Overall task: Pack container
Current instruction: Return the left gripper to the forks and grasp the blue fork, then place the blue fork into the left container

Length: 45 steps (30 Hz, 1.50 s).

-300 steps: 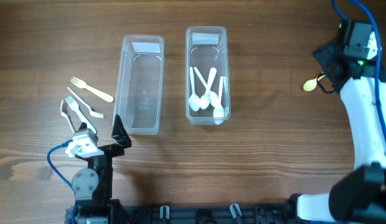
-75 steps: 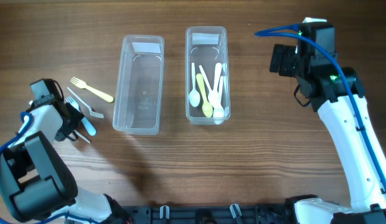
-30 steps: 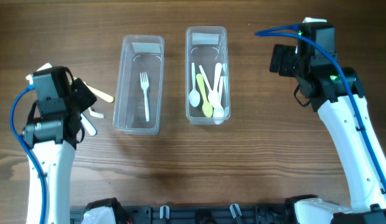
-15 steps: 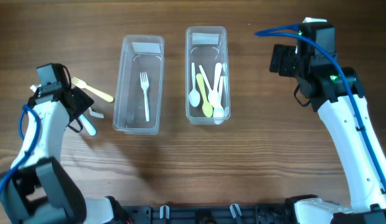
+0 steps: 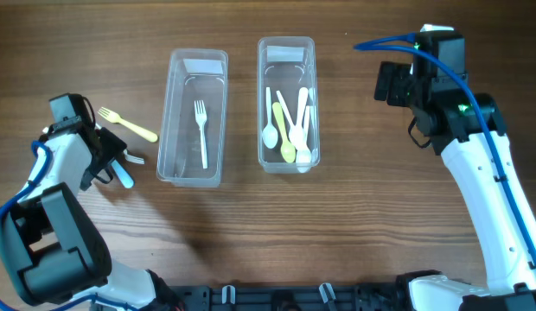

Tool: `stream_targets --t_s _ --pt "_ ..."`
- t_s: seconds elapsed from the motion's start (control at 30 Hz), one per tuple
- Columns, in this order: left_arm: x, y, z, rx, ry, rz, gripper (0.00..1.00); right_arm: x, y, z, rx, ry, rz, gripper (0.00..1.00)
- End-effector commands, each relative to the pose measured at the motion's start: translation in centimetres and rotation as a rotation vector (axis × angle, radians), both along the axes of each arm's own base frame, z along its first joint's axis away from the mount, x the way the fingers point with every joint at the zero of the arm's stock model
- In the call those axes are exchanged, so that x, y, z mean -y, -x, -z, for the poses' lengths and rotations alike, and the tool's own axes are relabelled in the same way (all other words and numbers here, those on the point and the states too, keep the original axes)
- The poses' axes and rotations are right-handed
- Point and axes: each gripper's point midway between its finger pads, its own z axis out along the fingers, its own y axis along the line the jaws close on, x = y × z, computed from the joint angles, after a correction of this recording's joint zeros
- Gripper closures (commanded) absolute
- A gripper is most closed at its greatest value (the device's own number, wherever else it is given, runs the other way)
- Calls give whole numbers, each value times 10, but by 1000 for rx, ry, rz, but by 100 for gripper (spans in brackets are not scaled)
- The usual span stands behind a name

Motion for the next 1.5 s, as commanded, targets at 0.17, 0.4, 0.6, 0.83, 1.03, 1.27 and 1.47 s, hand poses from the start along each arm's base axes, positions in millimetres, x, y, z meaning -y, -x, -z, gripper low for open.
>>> stream_targets --t_s 0.17,0.4,0.6,0.83,1.03,1.27,1.47 --pt "2 -10 10 45 32 1 16 4 -2 -7 16 24 9 0" --pt "6 -2 33 -26 60 3 21 4 -2 -7 16 24 9 0" --pt "9 6 52 -82 82 2 51 4 -2 -7 16 23 9 0" --pt "10 7 35 -61 78 3 95 4 -2 -7 16 23 9 0" --pt "5 -6 -12 68 26 6 96 4 -2 -7 16 23 9 0" --pt "30 -22 -106 353 39 162 96 4 -2 -7 16 23 9 0" --pt "103 -43 -183 684 219 552 96 4 -2 -7 16 24 9 0"
